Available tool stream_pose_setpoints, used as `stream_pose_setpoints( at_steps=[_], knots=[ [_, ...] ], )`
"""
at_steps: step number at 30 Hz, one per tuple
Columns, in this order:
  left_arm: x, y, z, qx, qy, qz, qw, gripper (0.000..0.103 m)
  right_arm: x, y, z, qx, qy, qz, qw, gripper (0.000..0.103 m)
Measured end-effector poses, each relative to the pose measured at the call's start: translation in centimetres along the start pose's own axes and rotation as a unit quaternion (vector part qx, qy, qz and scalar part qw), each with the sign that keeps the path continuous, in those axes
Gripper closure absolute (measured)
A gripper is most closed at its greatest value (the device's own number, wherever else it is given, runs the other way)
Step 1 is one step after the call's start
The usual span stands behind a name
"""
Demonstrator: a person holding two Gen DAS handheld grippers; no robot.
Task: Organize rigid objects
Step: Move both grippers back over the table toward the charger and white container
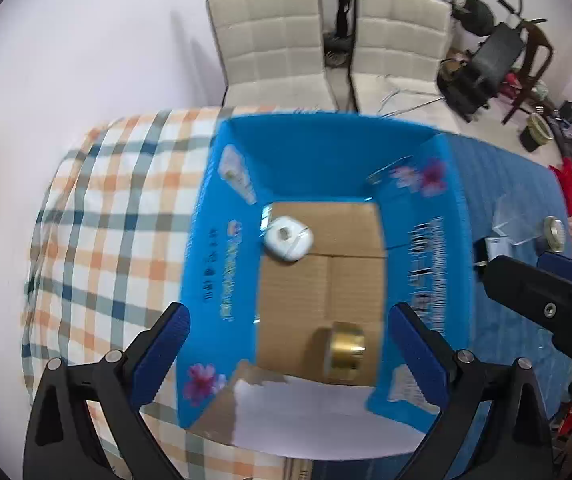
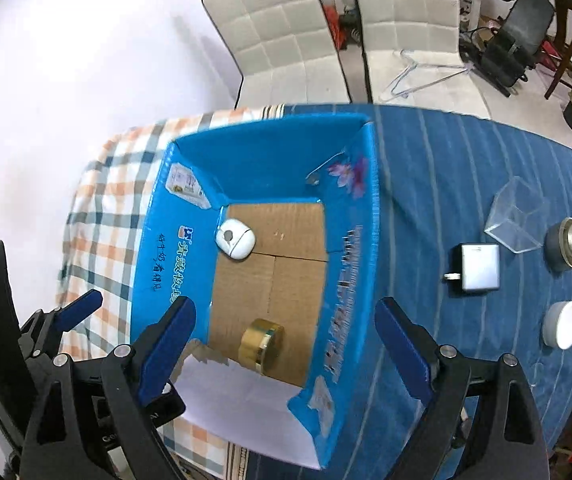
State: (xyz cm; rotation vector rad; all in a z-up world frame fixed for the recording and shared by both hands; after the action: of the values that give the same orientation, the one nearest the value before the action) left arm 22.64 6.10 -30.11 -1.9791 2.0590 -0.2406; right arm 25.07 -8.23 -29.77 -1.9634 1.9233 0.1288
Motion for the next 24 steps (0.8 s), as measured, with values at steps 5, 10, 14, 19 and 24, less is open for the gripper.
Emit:
stream_pose_setpoints(
  at_steps=[5,10,14,19,24],
  knots=[
    [4.3,-0.9,-2.8,0.03,0.02,0.027,0.999,0.001,3.8,1.0,-4.5,0.03,-0.017,0.03,0.999,0.01],
    [10.2,-1.8,-4.2,0.047,0.045,0.066,0.9957,0.001,8.9,2.1,-8.4,0.068,0.005,0.056,0.996,0.01],
    [14.3,-2.1,-4.0,0.045,0.062,0.099,0.9921,0.001,13.8,3.3,-10.8,0.083,0.021,0.089,0.992,0.01],
    [19.1,-2.4,-2.7,0.034,0.076,0.128,0.9883,0.001,19.8,4.4,-12.1,0.09,0.033,0.137,0.986,0.01],
    [22.9,-2.7,0.4,0.008,0.08,0.145,0.9861,0.001,26.0,5.1,-11.6,0.086,0.052,0.187,0.977,0.01]
  ],
)
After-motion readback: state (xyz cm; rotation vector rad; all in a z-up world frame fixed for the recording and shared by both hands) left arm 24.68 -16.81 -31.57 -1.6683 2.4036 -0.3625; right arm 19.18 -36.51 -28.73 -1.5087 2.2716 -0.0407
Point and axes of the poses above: each gripper's, at about its wrist camera, not at the fingertips, and z roughly the way its jaws point, x to its right, y to its underside, the point moved 6 cm from there along z, roughly the way its jaws point, and after that the axes turned 3 degrees about z, right-handed, at the moved point
